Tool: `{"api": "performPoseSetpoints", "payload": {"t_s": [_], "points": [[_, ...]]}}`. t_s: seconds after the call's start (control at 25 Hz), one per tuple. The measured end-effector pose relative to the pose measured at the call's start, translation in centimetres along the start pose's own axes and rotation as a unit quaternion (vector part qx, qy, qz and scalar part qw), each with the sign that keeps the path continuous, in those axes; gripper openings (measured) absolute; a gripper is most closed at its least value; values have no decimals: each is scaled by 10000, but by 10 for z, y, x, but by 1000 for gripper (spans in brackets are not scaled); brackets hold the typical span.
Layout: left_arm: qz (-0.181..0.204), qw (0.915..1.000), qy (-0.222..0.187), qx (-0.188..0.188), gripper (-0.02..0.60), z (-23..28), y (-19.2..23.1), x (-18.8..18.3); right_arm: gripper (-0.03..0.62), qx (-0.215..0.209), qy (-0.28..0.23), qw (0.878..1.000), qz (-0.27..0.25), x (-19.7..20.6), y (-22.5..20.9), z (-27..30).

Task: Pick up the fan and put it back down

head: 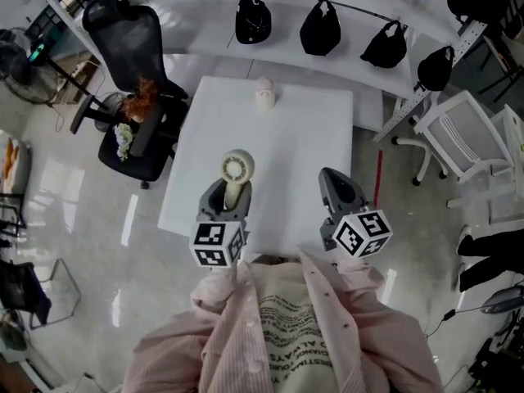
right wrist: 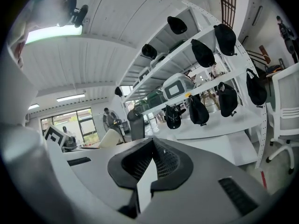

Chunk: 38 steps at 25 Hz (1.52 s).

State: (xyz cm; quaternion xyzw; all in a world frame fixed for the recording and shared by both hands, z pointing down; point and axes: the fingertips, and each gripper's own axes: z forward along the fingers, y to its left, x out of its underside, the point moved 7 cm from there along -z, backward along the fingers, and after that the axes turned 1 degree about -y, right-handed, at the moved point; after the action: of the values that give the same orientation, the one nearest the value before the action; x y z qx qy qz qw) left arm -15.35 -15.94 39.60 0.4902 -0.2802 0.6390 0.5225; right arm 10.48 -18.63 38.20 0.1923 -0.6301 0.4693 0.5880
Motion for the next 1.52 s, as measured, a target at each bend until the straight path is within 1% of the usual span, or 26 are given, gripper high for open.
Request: {"api": "performPoseSetpoints", "payload": {"t_s": [0.12,0.4,0.6,0.76,1.0,1.28,1.52], "points": [[55,9999,-126,-10,183,-11,0,-5,0,-139,-192,9997,33,-7,4,-5],[131,9983,-551,-96,183,-30,3,-25,0,-292,-460,9984,-149,-31,10,-10],[206,9957,-878,-211,183,-44,7,-38,0,-317,-544,9977,-240,-37,13,-12],[203,9938,-1057,-284,183,-52,10,-47,0,-321,-562,9975,-266,-40,14,-11],[209,9907,-1312,-289,183,-62,10,-56,0,-308,-642,9970,-287,-44,14,-13],[176,9886,-1457,-327,183,-66,11,-59,0,-280,-714,9964,-352,-48,12,-17],[176,9900,-1374,-263,183,-55,6,-62,0,-258,-710,9965,-356,-53,5,-17]]}}
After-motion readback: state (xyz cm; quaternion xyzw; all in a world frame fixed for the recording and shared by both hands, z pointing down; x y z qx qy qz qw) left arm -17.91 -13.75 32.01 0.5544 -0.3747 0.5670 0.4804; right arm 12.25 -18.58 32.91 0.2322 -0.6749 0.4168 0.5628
